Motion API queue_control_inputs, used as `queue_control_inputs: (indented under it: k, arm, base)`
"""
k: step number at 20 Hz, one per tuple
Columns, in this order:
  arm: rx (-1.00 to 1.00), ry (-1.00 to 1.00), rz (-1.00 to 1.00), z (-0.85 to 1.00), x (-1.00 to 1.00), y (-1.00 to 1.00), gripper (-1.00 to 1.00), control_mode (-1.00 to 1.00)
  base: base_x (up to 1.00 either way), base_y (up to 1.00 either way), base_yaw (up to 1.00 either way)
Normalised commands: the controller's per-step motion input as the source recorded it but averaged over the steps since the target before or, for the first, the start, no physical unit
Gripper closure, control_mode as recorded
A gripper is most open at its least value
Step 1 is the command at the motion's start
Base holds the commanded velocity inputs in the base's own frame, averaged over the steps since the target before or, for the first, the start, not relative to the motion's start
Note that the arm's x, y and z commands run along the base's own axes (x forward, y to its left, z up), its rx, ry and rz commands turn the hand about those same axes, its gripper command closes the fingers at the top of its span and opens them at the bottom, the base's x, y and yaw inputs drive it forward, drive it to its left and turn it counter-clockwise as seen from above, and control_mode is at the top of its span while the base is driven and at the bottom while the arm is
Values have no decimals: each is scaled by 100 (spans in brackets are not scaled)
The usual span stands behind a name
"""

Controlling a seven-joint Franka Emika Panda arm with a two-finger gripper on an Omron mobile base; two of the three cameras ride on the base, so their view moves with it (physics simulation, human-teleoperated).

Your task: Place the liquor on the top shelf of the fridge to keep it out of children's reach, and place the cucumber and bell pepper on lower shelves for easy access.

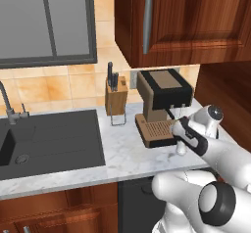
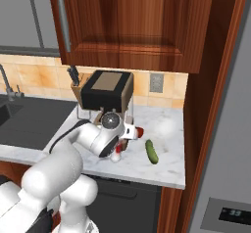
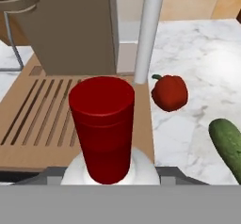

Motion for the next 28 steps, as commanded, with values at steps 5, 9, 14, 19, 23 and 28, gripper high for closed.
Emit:
queue_control_inputs:
  k: [5,9,14,19,23,28]
  arm:
    - [0,0,0,0,0,0,100,-100]
    - [0,-2,13,16,-22,0,100,-100]
    - [-1,-10,16,76,-70,3,100,-100]
    - [-3,-12,12,96,-69,12,100,-100]
    - [-6,-11,7,100,-69,26,100,-100]
    - [-9,0,4,100,-63,42,100,-100]
  base:
    - [0,0,0]
    - [0,0,0]
    - [0,0,0]
    - [0,0,0]
    - [0,0,0]
    - [0,0,0]
